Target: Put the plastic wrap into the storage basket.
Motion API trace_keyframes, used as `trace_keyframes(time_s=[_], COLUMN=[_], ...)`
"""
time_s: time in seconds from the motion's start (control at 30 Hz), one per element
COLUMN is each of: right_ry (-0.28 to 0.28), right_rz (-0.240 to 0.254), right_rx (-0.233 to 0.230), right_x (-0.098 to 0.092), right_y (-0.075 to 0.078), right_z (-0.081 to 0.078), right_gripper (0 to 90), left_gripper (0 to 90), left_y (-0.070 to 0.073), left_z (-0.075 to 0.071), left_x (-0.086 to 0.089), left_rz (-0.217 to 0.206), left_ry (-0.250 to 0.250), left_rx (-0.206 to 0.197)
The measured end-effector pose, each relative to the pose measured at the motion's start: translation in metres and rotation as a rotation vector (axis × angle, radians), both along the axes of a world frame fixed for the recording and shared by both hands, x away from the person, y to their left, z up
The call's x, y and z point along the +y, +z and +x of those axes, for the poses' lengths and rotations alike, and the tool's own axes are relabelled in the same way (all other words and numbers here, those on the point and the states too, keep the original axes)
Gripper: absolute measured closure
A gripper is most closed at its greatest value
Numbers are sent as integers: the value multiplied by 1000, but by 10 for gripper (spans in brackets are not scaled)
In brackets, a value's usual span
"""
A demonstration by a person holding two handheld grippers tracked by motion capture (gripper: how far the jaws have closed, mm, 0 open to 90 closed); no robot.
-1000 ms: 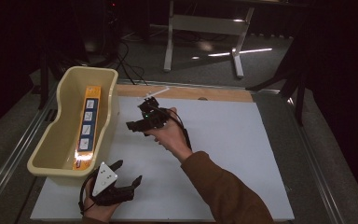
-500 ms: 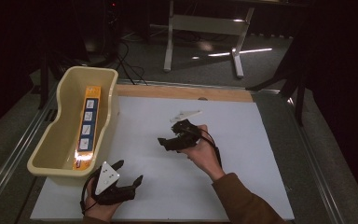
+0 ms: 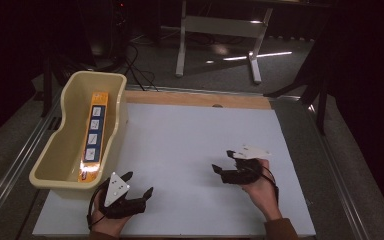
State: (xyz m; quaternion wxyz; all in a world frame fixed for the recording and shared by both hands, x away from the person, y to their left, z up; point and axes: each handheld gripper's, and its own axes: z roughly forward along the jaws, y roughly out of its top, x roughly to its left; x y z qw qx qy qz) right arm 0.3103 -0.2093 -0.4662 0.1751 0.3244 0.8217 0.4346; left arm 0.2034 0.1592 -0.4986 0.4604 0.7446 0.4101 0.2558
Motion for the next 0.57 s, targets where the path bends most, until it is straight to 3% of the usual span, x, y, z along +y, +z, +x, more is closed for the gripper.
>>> trace_keyframes(time_s=[0.23, 0.43, 0.57], right_ry=[-49, -24, -11], right_rz=[49, 81, 116], right_rx=[-51, -94, -113], right_x=[-51, -72, -78], right_y=[-20, -24, -21], right_z=[-23, -44, -48], right_gripper=[227, 202, 202], left_gripper=[182, 182, 182], left_y=[0, 1, -1], left_z=[1, 0, 3], left_x=[-1, -1, 3], left_rz=[6, 11, -3], left_ry=[2, 3, 23], left_rx=[3, -7, 7])
